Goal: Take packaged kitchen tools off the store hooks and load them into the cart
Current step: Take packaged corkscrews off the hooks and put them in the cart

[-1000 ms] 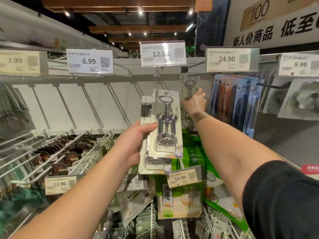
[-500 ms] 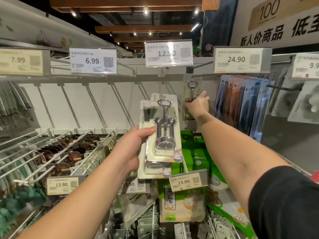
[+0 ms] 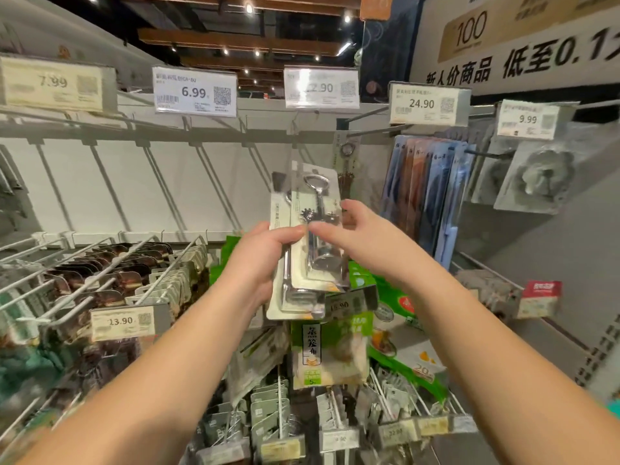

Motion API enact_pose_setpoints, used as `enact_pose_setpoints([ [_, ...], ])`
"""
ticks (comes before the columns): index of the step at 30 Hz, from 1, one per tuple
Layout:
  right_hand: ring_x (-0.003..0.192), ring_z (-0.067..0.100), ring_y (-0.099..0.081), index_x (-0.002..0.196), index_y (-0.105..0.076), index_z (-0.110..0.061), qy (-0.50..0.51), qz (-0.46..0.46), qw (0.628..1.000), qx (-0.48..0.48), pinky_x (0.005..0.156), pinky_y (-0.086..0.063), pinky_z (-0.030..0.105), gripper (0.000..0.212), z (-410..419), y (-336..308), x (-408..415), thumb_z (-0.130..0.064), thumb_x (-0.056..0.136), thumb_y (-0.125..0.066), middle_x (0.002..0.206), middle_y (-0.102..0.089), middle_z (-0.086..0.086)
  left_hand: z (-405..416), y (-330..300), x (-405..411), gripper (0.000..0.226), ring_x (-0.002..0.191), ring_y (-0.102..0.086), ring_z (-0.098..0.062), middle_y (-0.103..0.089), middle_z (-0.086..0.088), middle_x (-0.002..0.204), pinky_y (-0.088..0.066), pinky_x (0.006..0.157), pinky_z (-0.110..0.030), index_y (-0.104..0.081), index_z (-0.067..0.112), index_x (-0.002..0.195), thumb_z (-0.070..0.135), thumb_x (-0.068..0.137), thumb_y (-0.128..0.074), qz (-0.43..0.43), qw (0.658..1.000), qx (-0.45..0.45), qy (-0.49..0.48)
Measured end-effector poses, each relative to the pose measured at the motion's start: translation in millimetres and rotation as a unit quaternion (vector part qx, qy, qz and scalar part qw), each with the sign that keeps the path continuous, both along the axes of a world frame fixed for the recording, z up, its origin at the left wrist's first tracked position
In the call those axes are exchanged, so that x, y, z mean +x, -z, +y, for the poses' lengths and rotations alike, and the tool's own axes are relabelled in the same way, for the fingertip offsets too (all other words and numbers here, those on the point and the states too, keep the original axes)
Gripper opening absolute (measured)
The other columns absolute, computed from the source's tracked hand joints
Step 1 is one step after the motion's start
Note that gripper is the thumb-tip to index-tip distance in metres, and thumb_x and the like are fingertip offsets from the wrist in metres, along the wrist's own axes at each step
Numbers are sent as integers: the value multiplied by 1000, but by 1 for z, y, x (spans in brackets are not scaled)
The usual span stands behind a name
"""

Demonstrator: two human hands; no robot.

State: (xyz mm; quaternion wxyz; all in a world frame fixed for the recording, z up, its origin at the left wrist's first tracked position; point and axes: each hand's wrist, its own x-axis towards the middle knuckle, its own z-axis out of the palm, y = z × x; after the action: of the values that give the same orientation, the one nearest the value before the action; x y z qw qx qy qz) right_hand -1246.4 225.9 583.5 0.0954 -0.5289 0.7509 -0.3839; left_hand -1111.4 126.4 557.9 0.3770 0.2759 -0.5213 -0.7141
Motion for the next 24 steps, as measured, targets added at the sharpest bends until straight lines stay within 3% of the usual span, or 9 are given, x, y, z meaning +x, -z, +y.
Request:
enact_pose_setpoints([
  [2, 132, 15, -47, 158, -20, -20, 17, 51, 998, 26, 97, -40, 30, 104, 5, 3, 11, -71, 79, -64, 157, -37, 0, 8, 1, -4, 28, 92, -75, -32, -77, -14, 103, -61, 82, -52, -66, 9, 116, -1, 90, -62, 0, 1000, -8, 0],
  [6, 128, 21, -53, 154, -26, -15, 40, 53, 997, 25, 101, -48, 37, 107, 3, 15, 14, -66, 73, -73, 148, -47, 1, 20, 5, -8, 25, 71, -76, -12, -76, -7, 97, -59, 55, -24, -63, 12, 111, -2, 91, -63, -2, 999, -37, 7],
  [10, 108, 11, -61, 136, -45, -22, 50, -8, 999, -18, 77, -48, 21, 72, 10, 22, 14, -53, 79, -75, 127, -60, -11, 26, 9, -9, 28, 93, -75, -25, -76, -9, 107, -61, 82, -47, -62, 17, 116, 5, 92, -67, 6, 1000, -24, 18],
  [13, 102, 13, -65, 127, -54, -24, 69, -30, 997, -8, 75, -49, 27, 61, 13, 27, 14, -57, 79, -72, 116, -66, -10, 29, 13, -12, 22, 99, -74, -25, -75, -8, 111, -59, 90, -49, -63, 19, 112, 13, 92, -70, 14, 999, -34, 6],
  [15, 95, 13, -66, 120, -58, -25, 84, -31, 996, 1, 69, -48, 27, 55, 15, 28, 13, -60, 80, -69, 106, -69, -10, 32, 15, -13, 41, 107, -71, -25, -74, -6, 117, -55, 96, -51, -61, 17, 122, 31, 87, -76, 13, 999, -40, 1],
  [17, 92, 12, -63, 121, -57, -21, 100, -27, 995, 11, 66, -45, 27, 56, 17, 28, 10, -61, 83, -65, 106, -66, -10, 29, 20, -15, 58, 115, -67, -28, -72, -5, 122, -49, 102, -55, -57, 19, 131, 43, 81, -75, 24, 999, -36, 6],
  [19, 92, 14, -63, 137, -51, -18, 111, -34, 993, 6, 70, -47, 29, 65, 20, 28, 5, -58, 86, -63, 111, -64, -6, 25, 24, -17, 58, 117, -66, -28, -71, -4, 123, -48, 103, -55, -56, 21, 133, 43, 82, -72, 30, 999, -33, 7],
  [22, 73, 11, -62, 150, -37, -16, 129, -71, 989, -28, 56, -45, 27, 73, 25, 32, -3, -46, 88, -62, 97, -62, -5, 25, 21, -16, 57, 117, -66, -26, -72, 0, 122, -47, 104, -55, -57, 22, 133, 41, 81, -72, 33, 998, -46, 13],
  [24, 75, 12, -63, 155, -28, -18, 142, -75, 986, -53, 54, -43, 26, 81, 28, 38, -8, -43, 86, -62, 120, -64, 1, 26, 17, -14, 49, 115, -67, -25, -73, 1, 119, -48, 103, -54, -59, 23, 131, 38, 86, -71, 28, 998, -56, 16],
])
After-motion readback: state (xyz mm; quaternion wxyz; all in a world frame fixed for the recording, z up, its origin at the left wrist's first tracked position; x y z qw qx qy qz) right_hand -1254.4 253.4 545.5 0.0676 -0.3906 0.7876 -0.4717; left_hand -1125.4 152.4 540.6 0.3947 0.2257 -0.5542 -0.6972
